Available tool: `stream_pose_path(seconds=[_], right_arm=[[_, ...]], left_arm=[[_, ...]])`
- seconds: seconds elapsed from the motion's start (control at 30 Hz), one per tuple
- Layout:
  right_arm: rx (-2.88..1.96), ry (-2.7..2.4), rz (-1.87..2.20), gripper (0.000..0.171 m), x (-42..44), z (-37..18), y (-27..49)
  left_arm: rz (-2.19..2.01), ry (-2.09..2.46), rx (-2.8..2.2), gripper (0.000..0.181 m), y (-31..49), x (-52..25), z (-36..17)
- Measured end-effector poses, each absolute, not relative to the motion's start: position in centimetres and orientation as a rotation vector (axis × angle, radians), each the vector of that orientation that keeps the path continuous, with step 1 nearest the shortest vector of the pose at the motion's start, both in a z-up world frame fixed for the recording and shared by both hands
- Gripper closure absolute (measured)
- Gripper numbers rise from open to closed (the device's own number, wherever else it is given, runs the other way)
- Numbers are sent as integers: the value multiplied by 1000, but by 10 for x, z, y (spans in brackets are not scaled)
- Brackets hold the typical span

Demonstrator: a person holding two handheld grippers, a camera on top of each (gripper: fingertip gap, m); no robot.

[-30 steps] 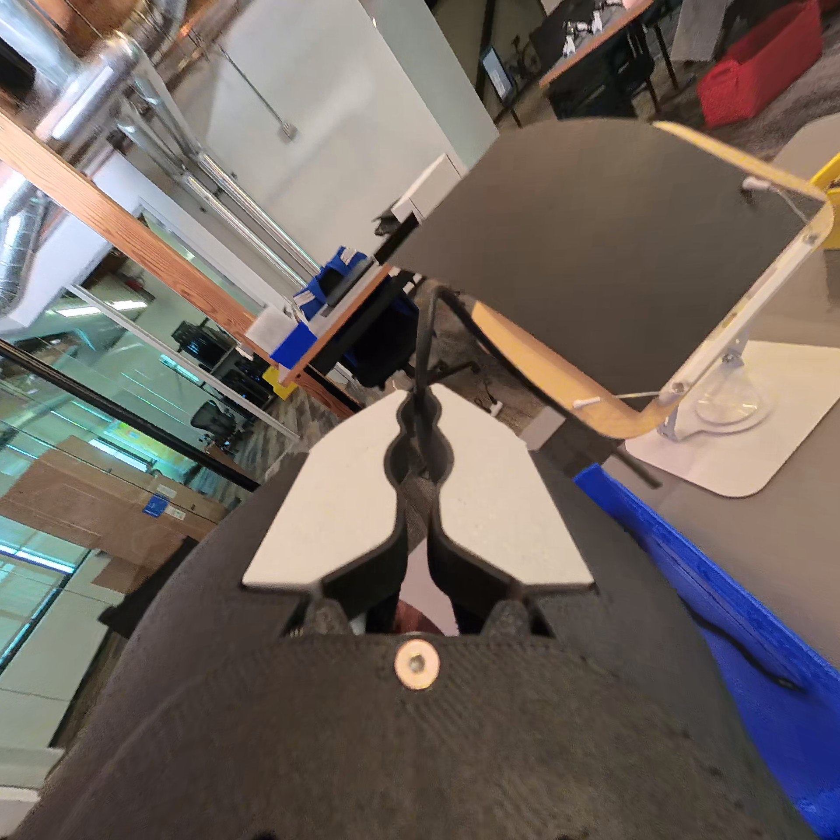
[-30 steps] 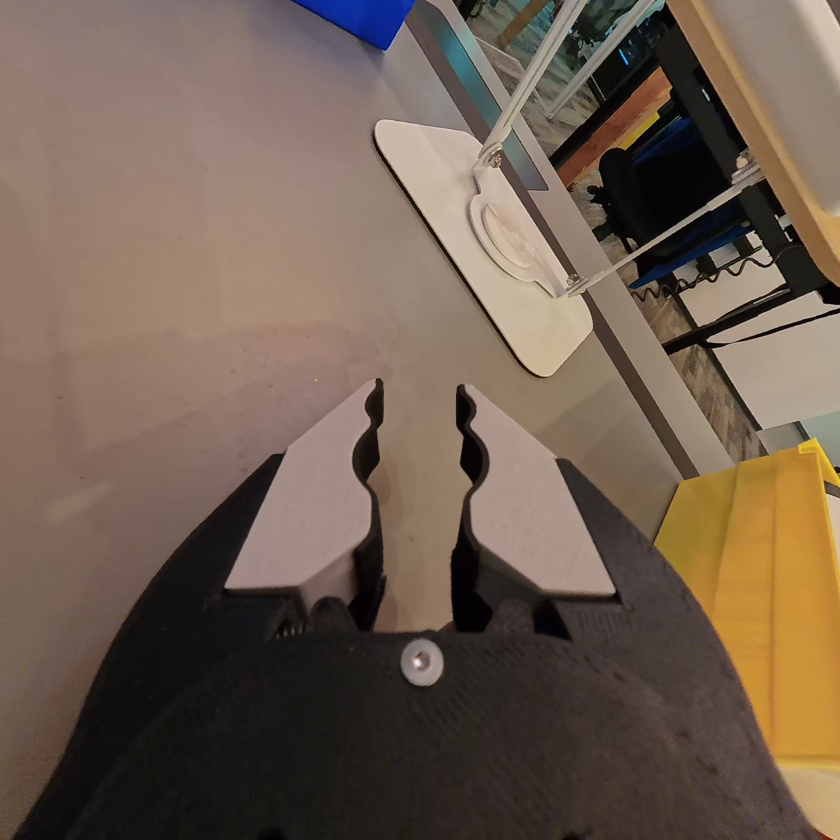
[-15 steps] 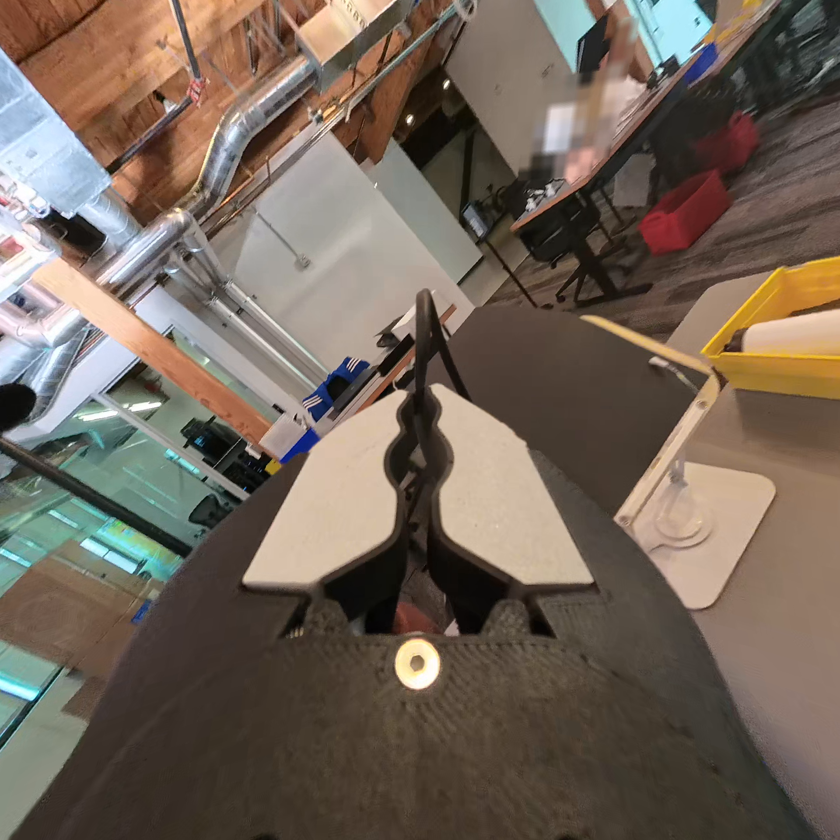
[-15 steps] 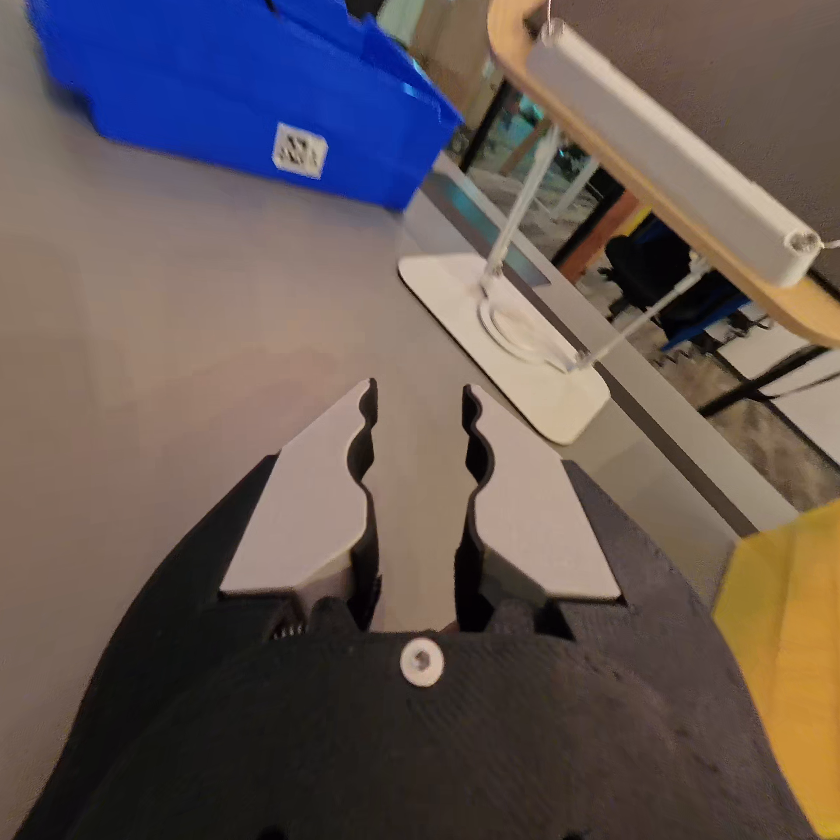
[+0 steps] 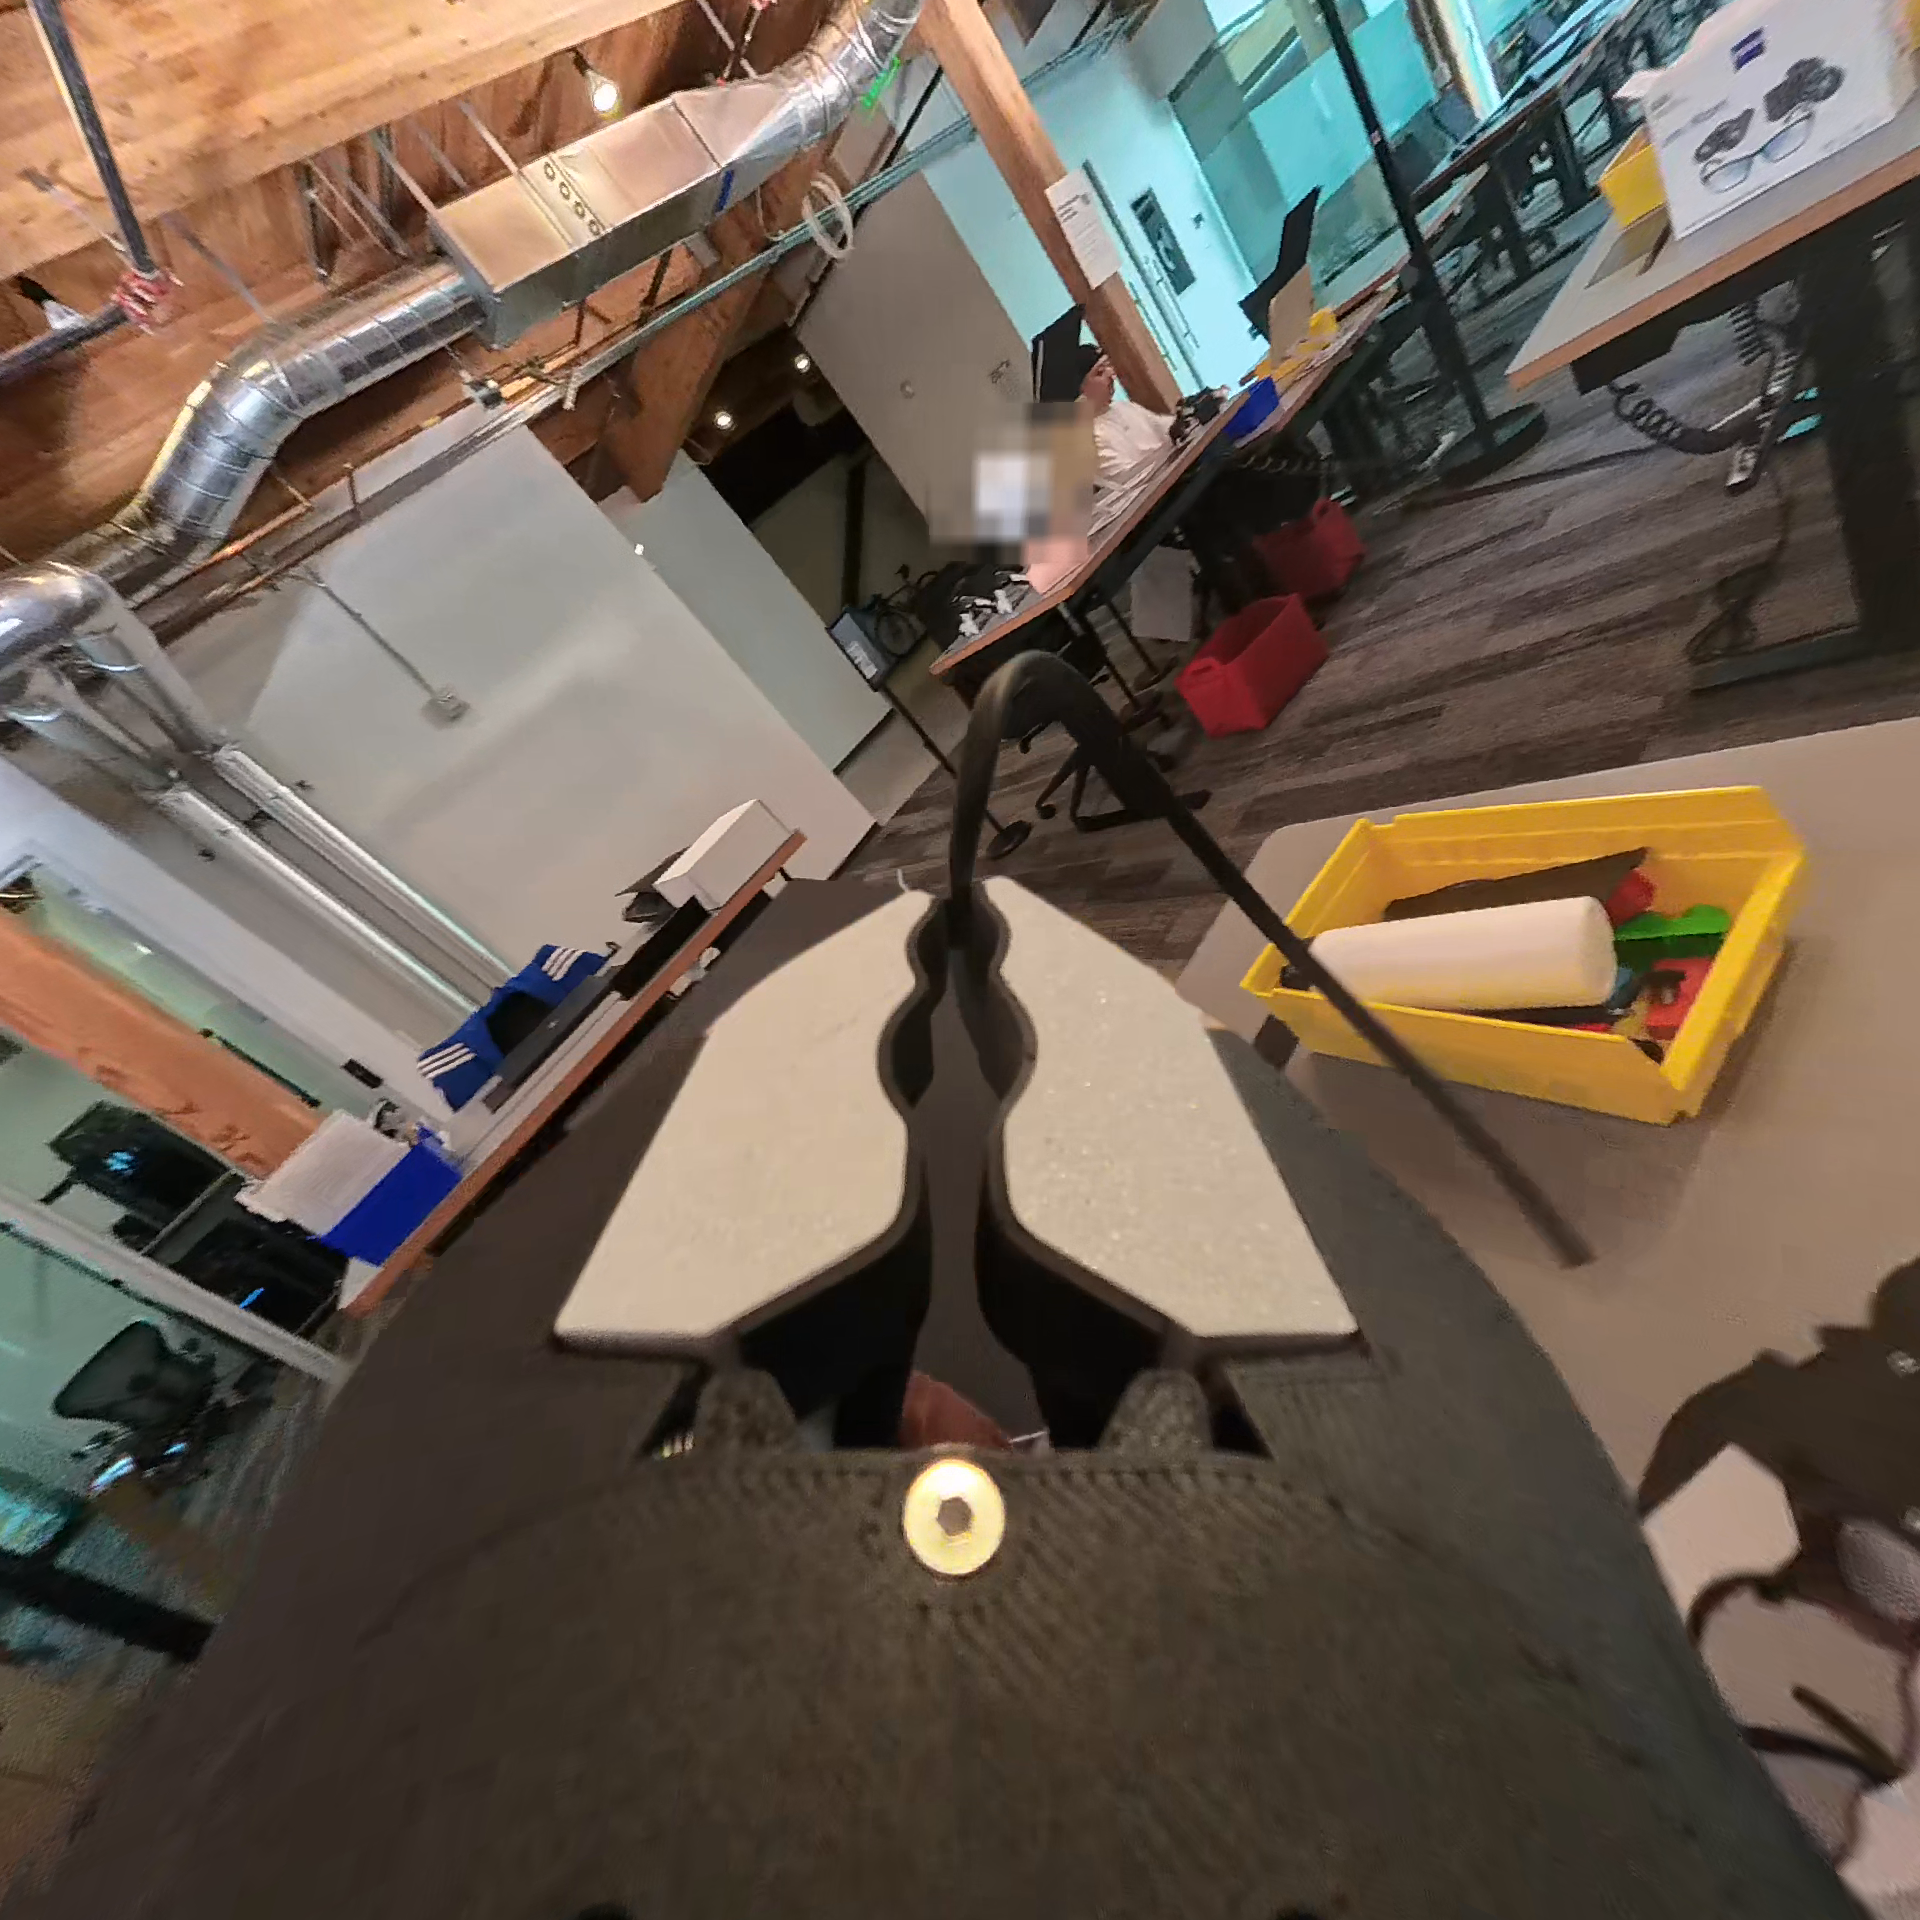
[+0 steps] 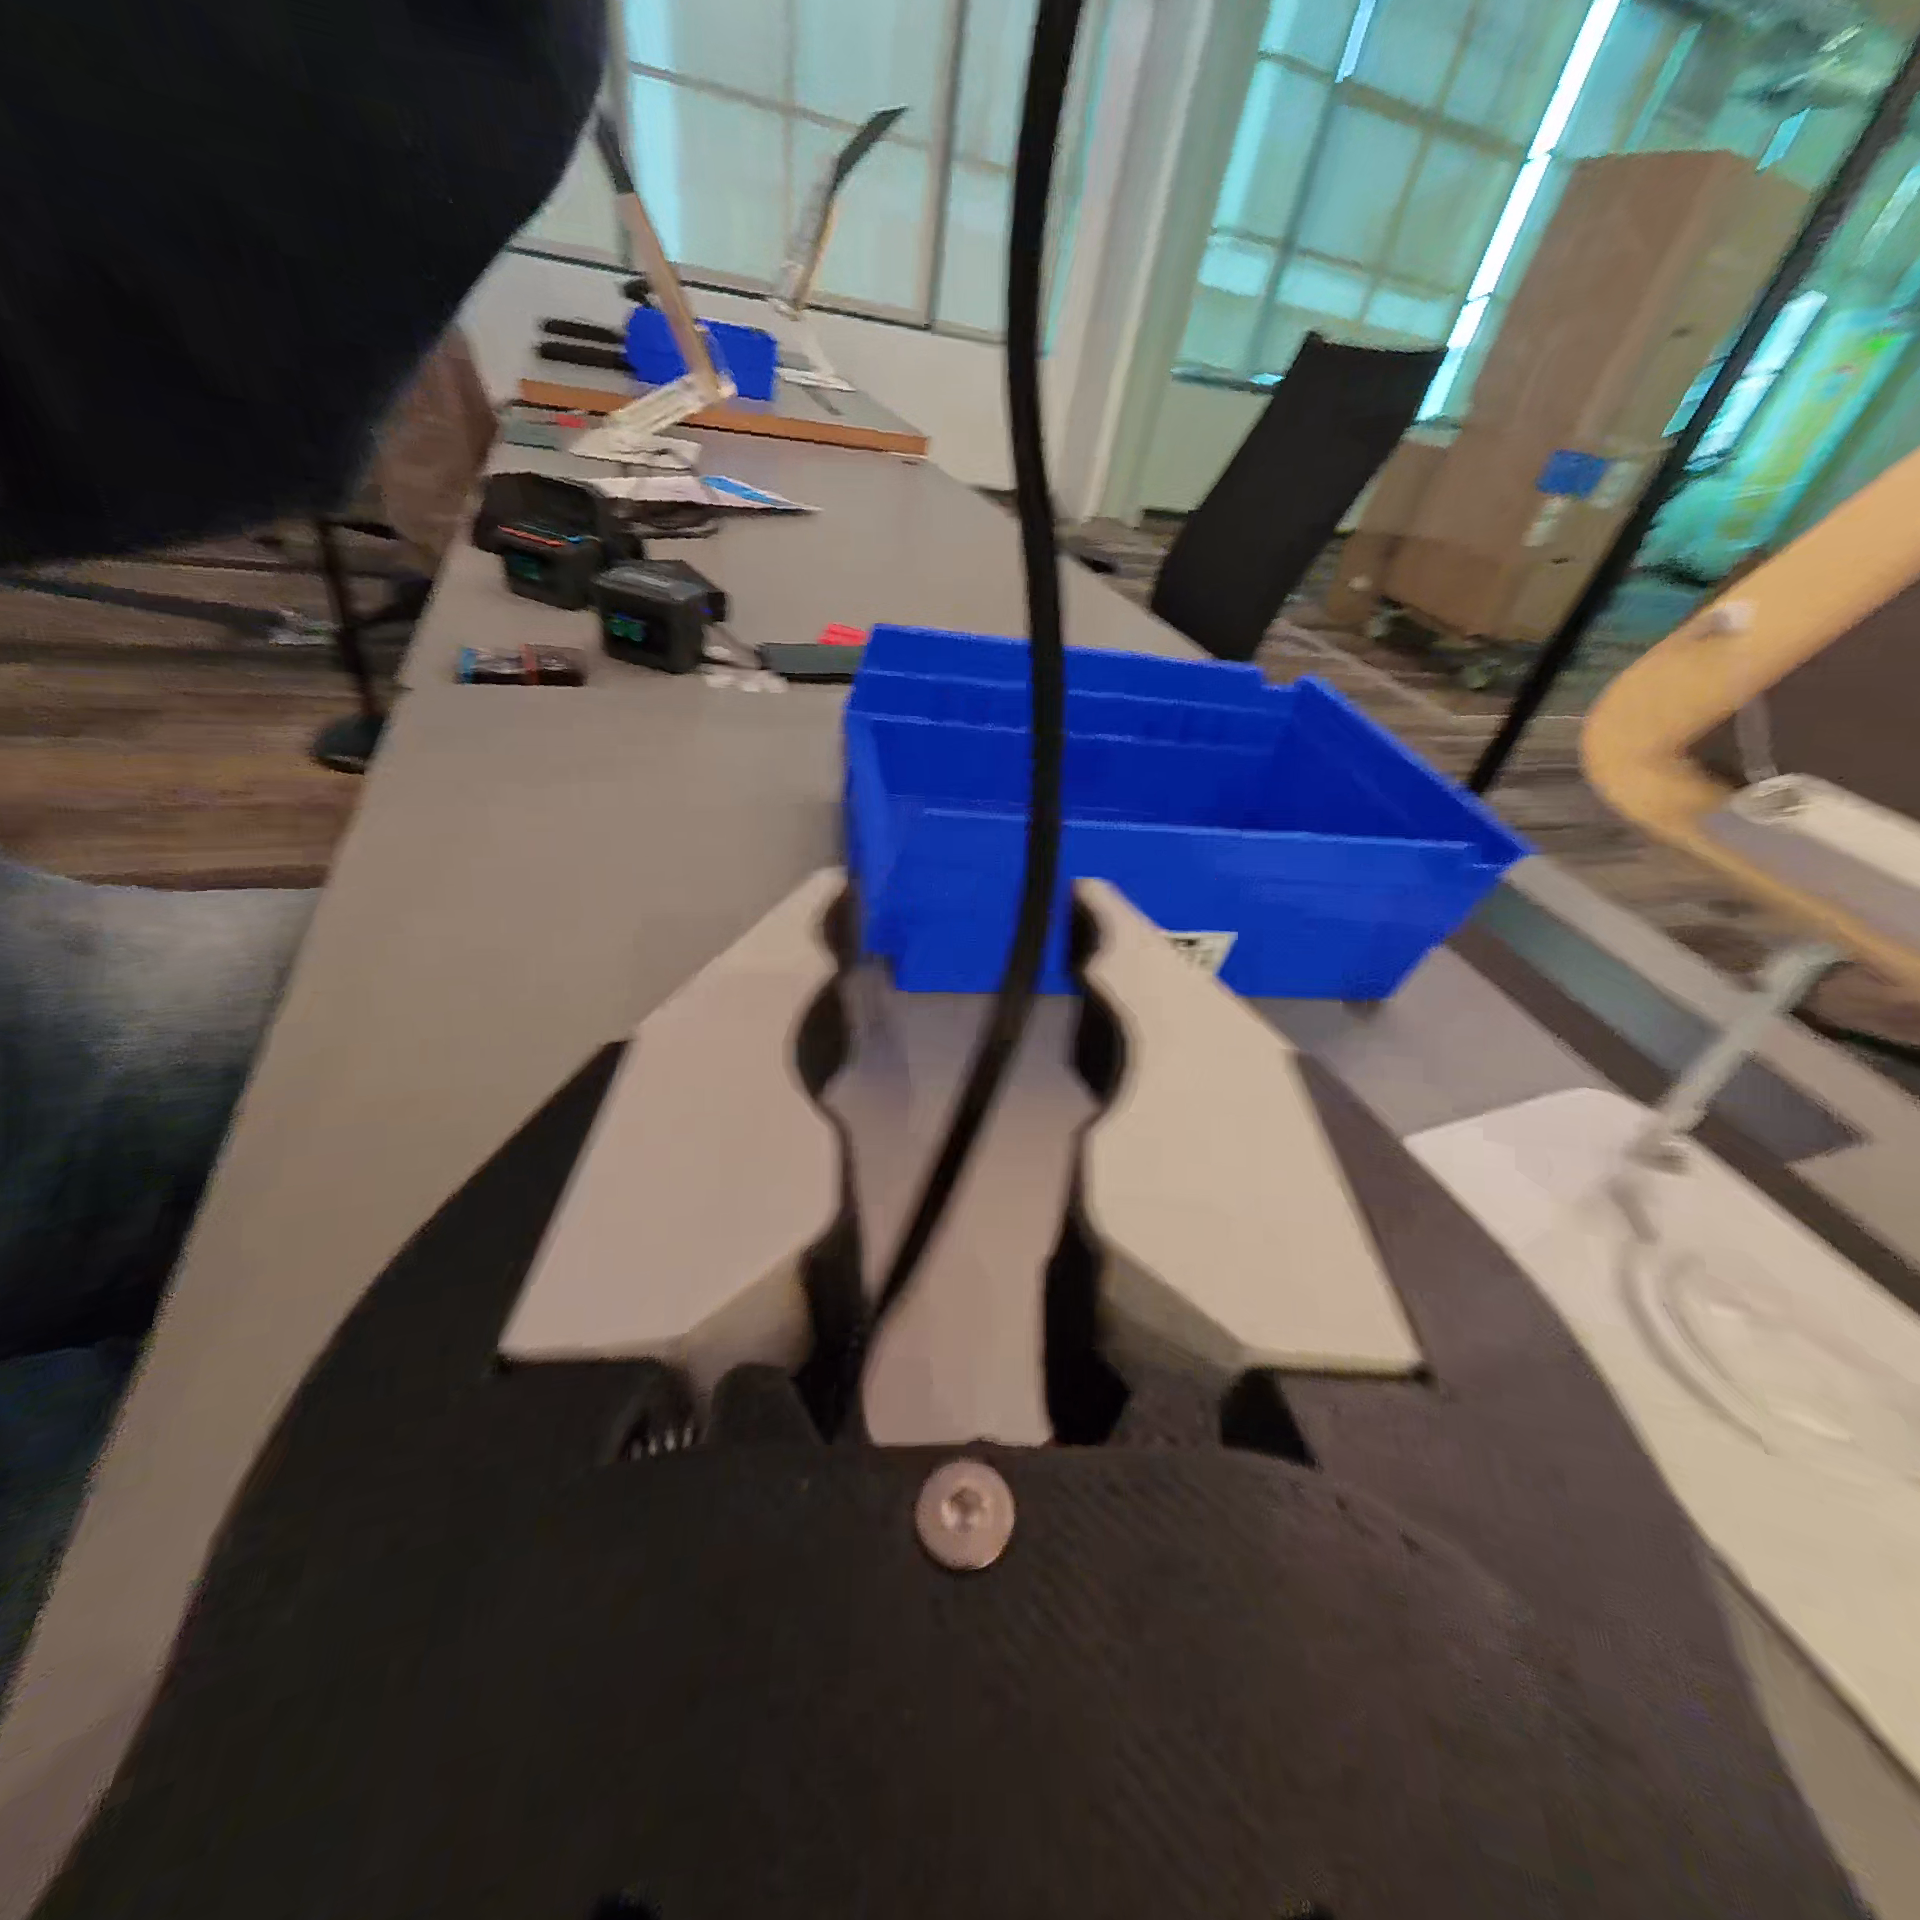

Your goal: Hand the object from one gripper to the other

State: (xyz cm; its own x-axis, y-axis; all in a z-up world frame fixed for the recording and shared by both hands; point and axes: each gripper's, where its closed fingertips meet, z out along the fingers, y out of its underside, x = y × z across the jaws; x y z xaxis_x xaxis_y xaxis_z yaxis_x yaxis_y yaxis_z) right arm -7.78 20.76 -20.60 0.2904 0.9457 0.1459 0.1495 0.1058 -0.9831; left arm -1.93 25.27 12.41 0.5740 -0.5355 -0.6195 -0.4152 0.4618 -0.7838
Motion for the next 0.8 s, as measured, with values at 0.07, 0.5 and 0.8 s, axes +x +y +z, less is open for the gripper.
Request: stream_pose_path(seconds=[0.07,0.5,0.8], right_arm=[[-1355,-1125,871,171,-74,-212,204],[-1339,-1273,859,171,9,-198,153],[-1334,-1284,890,171,19,-182,158]], left_arm=[[-119,1018,-1161,177,255,-10,112],[-210,1028,-1615,178,314,-34,-85],[-511,1071,-1668,137,277,-26,-159]])
